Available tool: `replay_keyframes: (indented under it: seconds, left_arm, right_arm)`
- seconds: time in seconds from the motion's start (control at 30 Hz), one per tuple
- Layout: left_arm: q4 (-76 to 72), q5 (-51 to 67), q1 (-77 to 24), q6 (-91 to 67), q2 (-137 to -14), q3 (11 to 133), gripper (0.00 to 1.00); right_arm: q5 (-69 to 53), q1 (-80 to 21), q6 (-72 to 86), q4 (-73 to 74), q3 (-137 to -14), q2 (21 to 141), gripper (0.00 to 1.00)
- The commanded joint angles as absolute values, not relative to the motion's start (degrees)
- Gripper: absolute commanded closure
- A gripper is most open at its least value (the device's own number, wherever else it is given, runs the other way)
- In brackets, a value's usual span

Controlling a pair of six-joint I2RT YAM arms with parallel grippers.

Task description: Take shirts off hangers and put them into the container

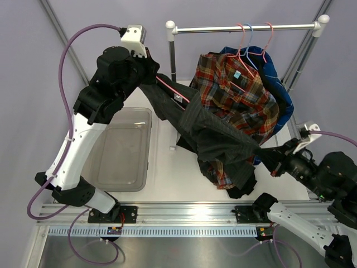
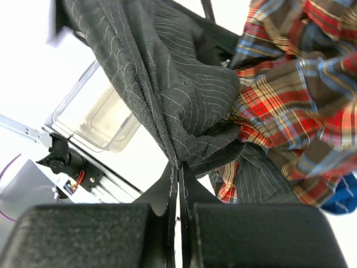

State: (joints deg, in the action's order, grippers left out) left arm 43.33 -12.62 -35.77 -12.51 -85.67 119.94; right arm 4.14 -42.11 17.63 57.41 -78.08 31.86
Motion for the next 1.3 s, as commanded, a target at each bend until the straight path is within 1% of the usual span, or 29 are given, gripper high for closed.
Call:
replay_keyframes:
  seconds: [0.0,0.13,0.23,0.3,0.37,0.47,0.57,0.6,0.63,0.7,0.73,0.77,0.8,0.83,0.9,0.93,1.0,1.07,1.1,1.27]
  left_arm:
    - [37.44,-20.66,-30.95,-7.82,-82.19,122.79,1.00]
    - [34.98,-18.29,-28.83,-9.23,-78.76,119.36,1.00]
    - [34.54,-17.84,-28.21,-9.93,-77.17,118.13,1.00]
    - [34.54,-17.93,-28.21,-9.76,-76.73,118.12,1.00]
    - [34.89,-18.54,-28.04,-9.84,-76.46,118.39,1.00]
    - [36.56,-17.67,-27.51,-11.07,-76.38,120.14,1.00]
    - [37.88,-15.66,-27.42,-12.91,-75.94,121.29,1.00]
    - [37.88,-14.77,-27.51,-13.44,-75.59,121.03,1.00]
    - [37.71,-13.55,-27.51,-13.88,-75.41,120.94,1.00]
    - [38.05,-10.21,-27.42,-15.46,-75.15,120.85,1.00]
    - [38.32,-8.98,-27.42,-15.90,-75.15,120.85,1.00]
    - [38.84,-7.40,-27.42,-16.34,-75.32,120.85,1.00]
    - [39.20,-6.69,-27.42,-17.04,-75.41,120.50,1.00]
    - [39.20,-5.29,-27.51,-17.31,-75.32,120.15,1.00]
    - [39.29,-4.66,-27.51,-18.36,-74.80,118.14,1.00]
    - [39.11,-3.96,-27.51,-18.54,-74.45,117.26,1.00]
    - [39.55,-3.69,-27.42,-19.07,-74.44,115.93,1.00]
    - [39.73,-3.08,-27.42,-19.34,-74.53,115.40,1.00]
    - [39.81,-2.90,-27.42,-19.42,-74.71,115.23,1.00]
    - [40.60,-2.63,-27.51,-18.90,-75.76,115.14,1.00]
  right_arm:
    - [10.97,-42.10,20.39,65.64,-82.26,27.61,1.00]
    - [23.08,-42.10,25.21,69.87,-85.16,22.52,1.00]
    - [29.50,-42.10,28.02,71.36,-86.21,18.48,1.00]
    - [30.23,-42.10,28.74,70.67,-85.87,15.92,1.00]
    - [29.71,-42.10,29.18,70.58,-85.52,13.02,1.00]
    - [27.17,-42.10,29.79,72.68,-85.70,12.48,1.00]
    - [24.18,-42.01,30.41,69.45,-83.24,9.59,1.00]
    - [22.86,-42.10,29.89,69.09,-82.36,10.71,1.00]
    - [18.15,-42.10,27.45,68.91,-82.18,12.20,1.00]
    - [12.86,-42.01,25.67,70.04,-82.18,17.72,1.00]
    - [6.48,-42.10,23.40,70.14,-82.35,24.19,0.96]
    - [4.07,-42.10,22.33,69.18,-82.53,27.30,0.83]
    - [2.04,-42.10,21.72,67.43,-81.75,31.25,0.61]
    - [0.02,-42.10,20.14,65.41,-81.56,32.77,0.37]
    - [-2.19,-42.10,19.34,59.26,-81.30,36.62,0.24]
    - [-4.20,-42.01,18.47,57.85,-81.91,38.22,0.21]
    - [-7.45,-42.10,18.19,53.80,-83.66,43.47,0.20]
    - [-10.98,-42.10,18.11,49.51,-84.20,46.30,0.20]
    - [-11.51,-42.19,17.84,49.13,-85.68,49.10,0.20]
    - [-10.28,-44.64,16.44,47.64,-89.29,53.52,0.21]
